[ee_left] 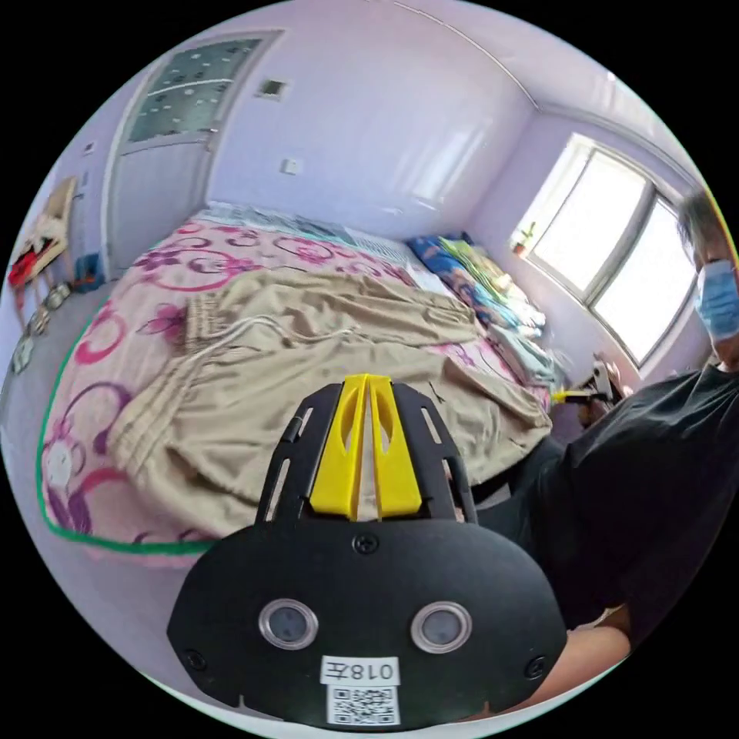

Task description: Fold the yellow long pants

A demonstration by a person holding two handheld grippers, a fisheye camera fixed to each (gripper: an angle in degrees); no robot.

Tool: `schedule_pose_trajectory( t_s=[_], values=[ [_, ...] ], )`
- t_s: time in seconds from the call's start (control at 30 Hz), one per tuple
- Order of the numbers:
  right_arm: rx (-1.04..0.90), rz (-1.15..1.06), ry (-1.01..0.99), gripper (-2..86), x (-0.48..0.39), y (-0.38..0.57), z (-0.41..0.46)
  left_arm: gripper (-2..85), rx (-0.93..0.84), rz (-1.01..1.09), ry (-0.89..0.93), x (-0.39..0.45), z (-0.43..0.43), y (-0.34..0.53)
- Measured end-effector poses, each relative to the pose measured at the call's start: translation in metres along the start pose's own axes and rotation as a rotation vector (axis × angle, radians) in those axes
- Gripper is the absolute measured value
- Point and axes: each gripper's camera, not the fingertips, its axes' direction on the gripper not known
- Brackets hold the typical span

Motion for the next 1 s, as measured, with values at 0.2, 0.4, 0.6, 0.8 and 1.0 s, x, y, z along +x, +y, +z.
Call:
schedule_pose_trajectory(
  t_s=[0.2,0.4,0.6,0.8,1.0],
  values=[
    [-0.125,-0.482,0.006,7.0,-0.134,-0.090,0.122,-1.0,-0.297,0.105,0.095,0.045,0.153,-0.079],
    [-0.262,-0.579,0.231,5.1,-0.178,-0.102,0.187,-1.0,-0.557,0.004,0.026,0.049,0.185,-0.067],
    [-0.400,-0.506,0.161,0.6,-0.175,-0.072,0.171,-1.0,-0.705,-0.109,0.052,0.049,0.165,-0.056],
    [-0.076,-0.464,0.248,3.9,-0.165,-0.134,0.093,-1.0,-0.513,-0.069,0.123,0.075,0.131,-0.116],
    [0.037,-0.310,0.512,5.6,-0.107,-0.258,0.099,-1.0,-0.225,0.032,0.108,0.120,0.168,-0.233]
  ],
)
